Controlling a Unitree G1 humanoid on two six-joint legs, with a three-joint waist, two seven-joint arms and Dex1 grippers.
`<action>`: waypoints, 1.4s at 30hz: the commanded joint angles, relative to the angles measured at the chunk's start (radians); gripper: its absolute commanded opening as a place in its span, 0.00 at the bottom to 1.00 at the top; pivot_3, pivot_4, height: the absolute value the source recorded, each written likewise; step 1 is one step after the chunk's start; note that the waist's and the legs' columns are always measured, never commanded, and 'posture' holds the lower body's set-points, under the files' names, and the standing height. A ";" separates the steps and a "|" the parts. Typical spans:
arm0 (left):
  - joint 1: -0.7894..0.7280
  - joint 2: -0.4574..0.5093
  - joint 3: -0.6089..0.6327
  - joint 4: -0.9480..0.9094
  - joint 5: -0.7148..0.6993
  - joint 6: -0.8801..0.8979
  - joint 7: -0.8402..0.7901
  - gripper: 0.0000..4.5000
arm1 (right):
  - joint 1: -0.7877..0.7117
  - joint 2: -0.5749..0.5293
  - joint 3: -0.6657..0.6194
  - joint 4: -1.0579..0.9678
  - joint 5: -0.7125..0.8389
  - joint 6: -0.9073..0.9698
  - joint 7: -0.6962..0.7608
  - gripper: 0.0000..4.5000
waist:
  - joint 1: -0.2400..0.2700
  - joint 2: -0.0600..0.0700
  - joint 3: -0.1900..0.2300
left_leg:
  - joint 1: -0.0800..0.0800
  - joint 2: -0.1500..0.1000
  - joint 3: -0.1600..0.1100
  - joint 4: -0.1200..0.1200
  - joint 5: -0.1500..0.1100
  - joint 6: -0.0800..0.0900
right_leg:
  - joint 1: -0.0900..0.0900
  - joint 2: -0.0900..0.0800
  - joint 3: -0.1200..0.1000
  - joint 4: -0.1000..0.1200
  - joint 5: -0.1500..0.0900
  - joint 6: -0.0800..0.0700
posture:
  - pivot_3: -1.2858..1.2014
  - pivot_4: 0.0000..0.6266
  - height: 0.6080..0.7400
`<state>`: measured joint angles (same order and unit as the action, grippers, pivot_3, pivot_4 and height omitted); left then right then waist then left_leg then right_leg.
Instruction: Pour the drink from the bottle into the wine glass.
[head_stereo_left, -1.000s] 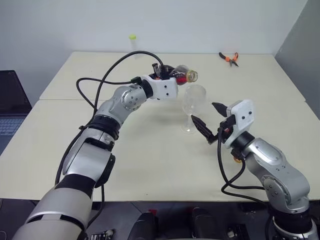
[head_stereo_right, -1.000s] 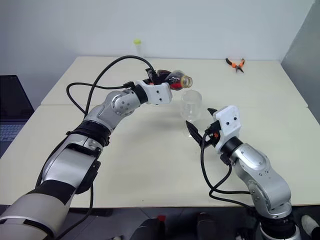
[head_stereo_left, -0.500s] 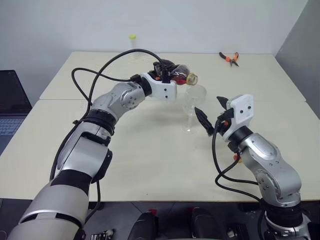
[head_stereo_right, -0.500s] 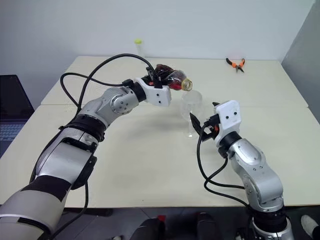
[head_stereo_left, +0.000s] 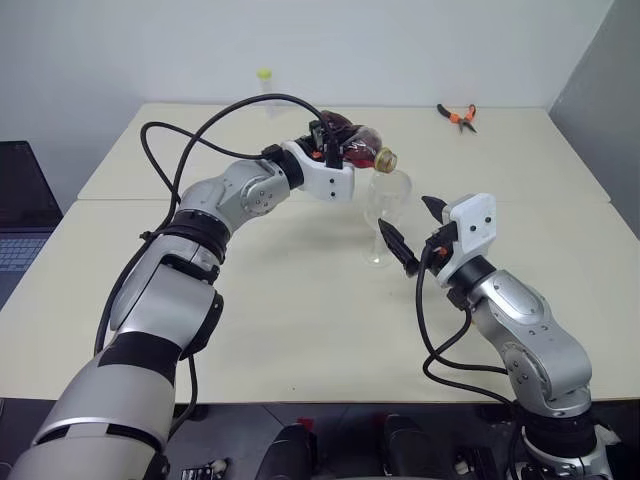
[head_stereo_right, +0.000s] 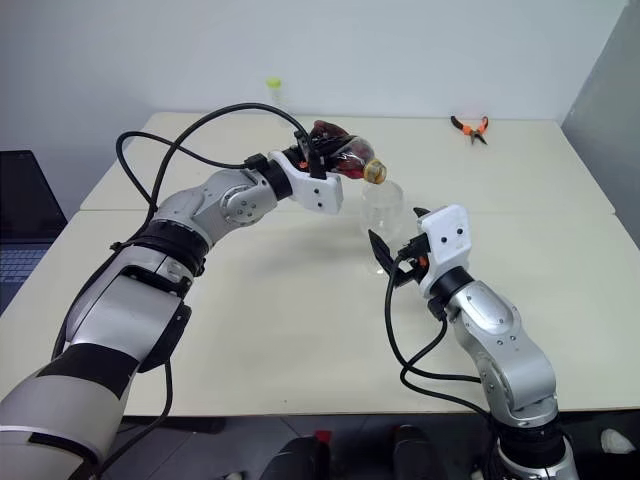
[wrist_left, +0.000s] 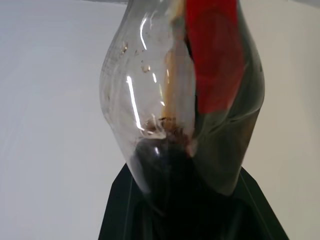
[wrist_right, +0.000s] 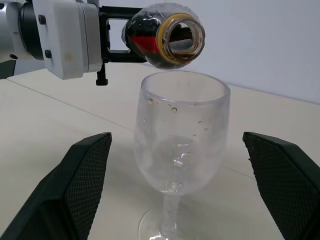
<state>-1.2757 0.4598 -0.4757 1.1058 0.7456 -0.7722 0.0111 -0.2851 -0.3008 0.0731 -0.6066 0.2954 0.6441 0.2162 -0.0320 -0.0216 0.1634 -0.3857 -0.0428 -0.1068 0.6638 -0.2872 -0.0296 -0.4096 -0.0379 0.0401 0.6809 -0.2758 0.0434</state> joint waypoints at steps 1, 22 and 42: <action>-0.052 0.016 0.007 -0.014 0.000 -0.009 0.050 0.17 | 0.003 0.004 -0.003 -0.044 -0.007 -0.016 0.002 1.00 | 0.000 0.000 0.000 | 0.000 0.000 0.000 0.000 0.000 0.000 | 0.000 0.000 0.000 0.000 0.000 0.000 | 0.52 0.24 1.00; -0.074 0.047 -0.033 0.001 0.053 -0.029 0.096 0.17 | -0.005 0.026 0.012 -0.027 -0.025 -0.021 -0.005 1.00 | 0.000 0.000 0.000 | 0.000 0.000 0.000 0.000 0.001 -0.001 | 0.000 0.000 0.000 0.000 0.000 0.000 | 0.52 0.24 1.00; -0.098 0.049 -0.047 0.021 0.069 -0.025 0.125 0.16 | 0.017 0.025 0.009 -0.034 -0.039 -0.012 0.011 1.00 | 0.000 0.000 0.000 | 0.000 0.000 0.000 0.000 0.001 -0.001 | -0.001 0.000 0.000 0.001 0.000 0.000 | 0.52 0.24 1.00</action>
<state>-1.3259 0.4988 -0.5342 1.1370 0.8259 -0.7950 0.1086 -0.2648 -0.2693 0.0979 -0.6062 0.2565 0.6438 0.2189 -0.0318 -0.0216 0.1634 -0.3859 -0.0431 -0.1063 0.6640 -0.2864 -0.0310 -0.4101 -0.0380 0.0402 0.6814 -0.2758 0.0433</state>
